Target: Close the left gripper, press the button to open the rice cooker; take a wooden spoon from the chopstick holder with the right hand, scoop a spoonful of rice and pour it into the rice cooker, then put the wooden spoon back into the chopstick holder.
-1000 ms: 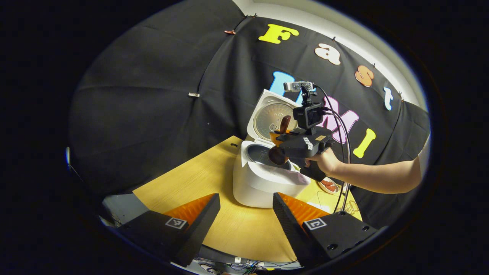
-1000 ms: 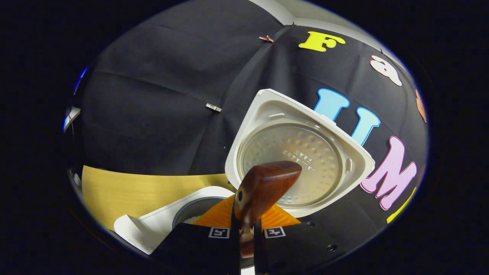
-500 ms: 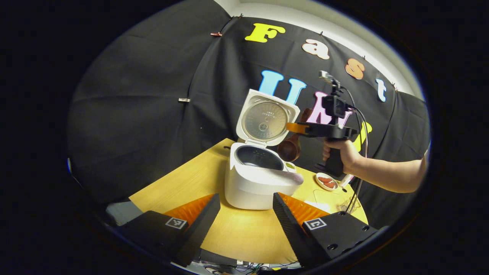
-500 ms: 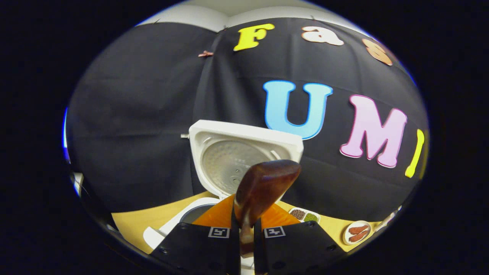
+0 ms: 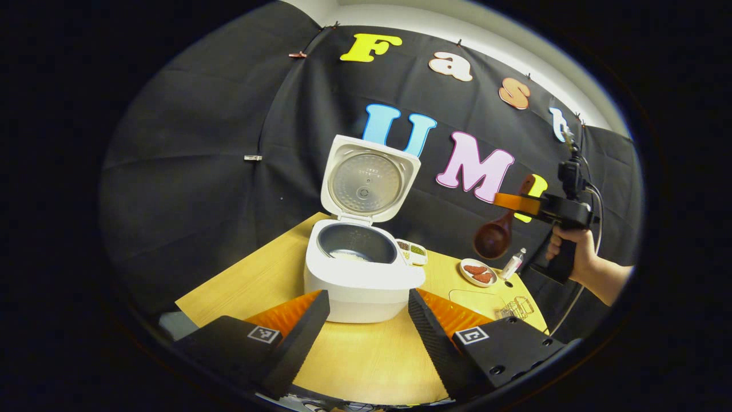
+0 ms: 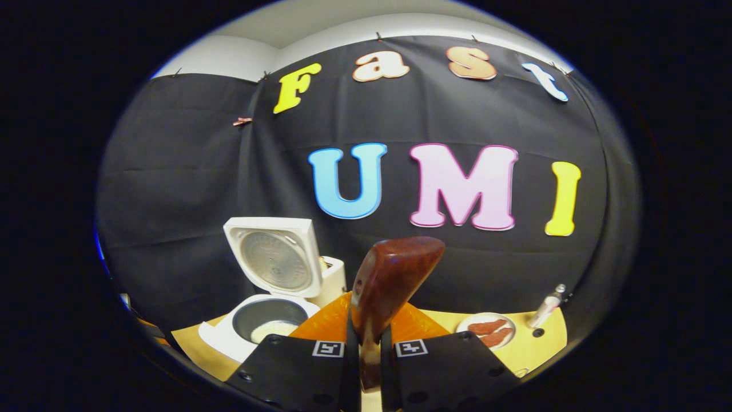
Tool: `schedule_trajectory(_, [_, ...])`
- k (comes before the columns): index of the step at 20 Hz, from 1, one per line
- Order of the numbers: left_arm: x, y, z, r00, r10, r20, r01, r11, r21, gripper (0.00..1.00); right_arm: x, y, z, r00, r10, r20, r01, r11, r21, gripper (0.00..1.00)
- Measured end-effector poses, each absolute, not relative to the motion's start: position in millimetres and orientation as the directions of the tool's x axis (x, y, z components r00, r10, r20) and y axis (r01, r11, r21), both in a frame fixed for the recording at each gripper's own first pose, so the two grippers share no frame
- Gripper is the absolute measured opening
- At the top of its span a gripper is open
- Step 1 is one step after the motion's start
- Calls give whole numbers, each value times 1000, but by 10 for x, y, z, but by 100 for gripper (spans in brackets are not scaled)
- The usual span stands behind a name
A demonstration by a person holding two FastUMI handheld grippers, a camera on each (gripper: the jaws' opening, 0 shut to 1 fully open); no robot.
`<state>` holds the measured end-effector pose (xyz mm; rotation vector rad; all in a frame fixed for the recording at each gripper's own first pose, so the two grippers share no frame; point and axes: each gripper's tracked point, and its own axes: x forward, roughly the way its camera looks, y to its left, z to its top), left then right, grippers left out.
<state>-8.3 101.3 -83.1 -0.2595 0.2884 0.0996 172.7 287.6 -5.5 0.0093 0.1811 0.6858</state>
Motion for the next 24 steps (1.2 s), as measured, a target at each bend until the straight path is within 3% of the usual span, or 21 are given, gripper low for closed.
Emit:
schedule_trajectory(3, [15,756,-875,949,50,-312,-127,964,-233,96,1880,2210,-106,806,566,-176,-559,824,93,18])
schedule_trajectory(4, [52,656,-881,949,45,-313,-121,966,-227,96,1935,1982,-141,820,542,-184,-533,840,101,13])
schedule_trajectory(6, [132,452,-924,945,29,-326,-105,970,-219,96,2036,1571,-262,846,491,-207,-477,871,117,18])
schedule_trajectory(8, [220,248,-965,940,12,-341,-90,973,-214,95,2160,1208,-466,863,445,-240,-425,895,132,13])
schedule_trajectory(10, [318,61,-980,938,3,-347,-80,975,-207,96,2279,896,-669,875,402,-270,-378,916,138,18])
schedule_trajectory(24, [672,-638,-867,942,33,-333,-73,992,-107,96,2765,-279,-2006,866,185,-464,-55,958,281,18])
